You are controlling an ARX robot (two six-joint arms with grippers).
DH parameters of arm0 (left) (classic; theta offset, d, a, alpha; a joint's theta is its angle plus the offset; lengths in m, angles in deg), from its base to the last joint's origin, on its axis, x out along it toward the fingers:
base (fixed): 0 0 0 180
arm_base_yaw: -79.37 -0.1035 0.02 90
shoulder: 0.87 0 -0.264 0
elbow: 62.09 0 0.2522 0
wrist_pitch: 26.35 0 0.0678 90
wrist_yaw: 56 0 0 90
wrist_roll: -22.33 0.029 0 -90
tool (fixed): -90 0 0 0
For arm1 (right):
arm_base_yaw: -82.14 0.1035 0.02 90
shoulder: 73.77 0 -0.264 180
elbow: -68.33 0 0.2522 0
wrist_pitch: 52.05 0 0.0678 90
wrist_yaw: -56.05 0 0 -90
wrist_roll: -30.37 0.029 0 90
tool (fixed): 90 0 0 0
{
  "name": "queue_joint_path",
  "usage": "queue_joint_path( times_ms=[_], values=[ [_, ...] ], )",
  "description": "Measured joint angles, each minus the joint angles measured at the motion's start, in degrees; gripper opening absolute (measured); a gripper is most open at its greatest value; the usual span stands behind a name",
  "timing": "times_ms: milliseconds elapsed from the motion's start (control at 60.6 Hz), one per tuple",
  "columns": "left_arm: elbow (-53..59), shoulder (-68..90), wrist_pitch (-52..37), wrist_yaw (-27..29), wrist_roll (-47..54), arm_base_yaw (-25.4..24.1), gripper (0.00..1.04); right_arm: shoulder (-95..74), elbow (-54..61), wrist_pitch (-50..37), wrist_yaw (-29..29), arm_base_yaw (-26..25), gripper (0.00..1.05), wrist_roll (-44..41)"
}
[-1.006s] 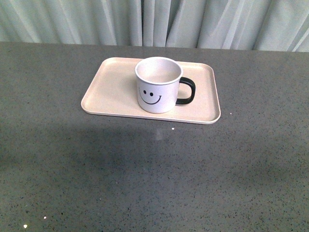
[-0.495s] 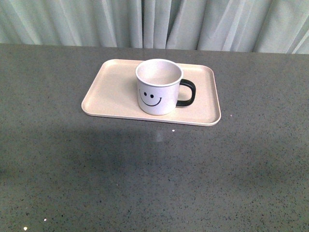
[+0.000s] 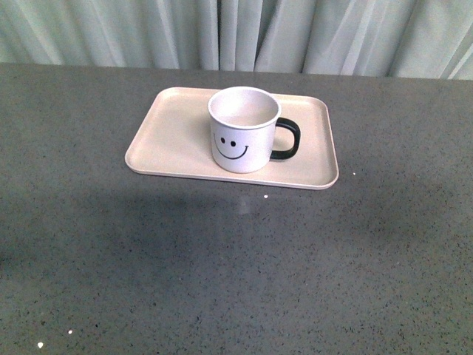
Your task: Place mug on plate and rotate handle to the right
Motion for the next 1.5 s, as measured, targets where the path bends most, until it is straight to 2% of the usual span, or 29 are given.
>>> queue_joint_path(
  times_ms=[82,214,478,610,775,1088,1138,1501],
  values=[
    [0.0,0.0,0.0,0.0,0.0,0.0,0.95,-14.2,-8.9,-4.0,-4.3,3.8,0.96,0.2],
    [0.0,0.0,0.0,0.0,0.0,0.0,0.95,-36.9,-26.1,-1.0,-9.0,8.0,0.96,2.6],
    [0.0,0.0,0.0,0.0,0.0,0.0,0.95,-59.5,-49.8,7.5,-8.3,13.6,0.96,8.0],
    [0.0,0.0,0.0,0.0,0.0,0.0,0.95,-64.2,-56.3,9.9,-9.3,15.9,0.96,9.9],
    [0.0,0.0,0.0,0.0,0.0,0.0,0.95,-67.1,-57.7,10.9,-9.4,18.3,0.96,10.6],
    [0.0,0.0,0.0,0.0,0.0,0.0,0.95,-72.4,-61.1,13.6,-10.8,19.5,0.95,11.6],
    [0.0,0.0,0.0,0.0,0.0,0.0,0.95,-73.3,-62.0,14.1,-10.8,19.5,0.9,11.9],
    [0.0,0.0,0.0,0.0,0.0,0.0,0.95,-76.9,-67.9,18.2,-10.3,19.7,0.36,12.3]
  ],
)
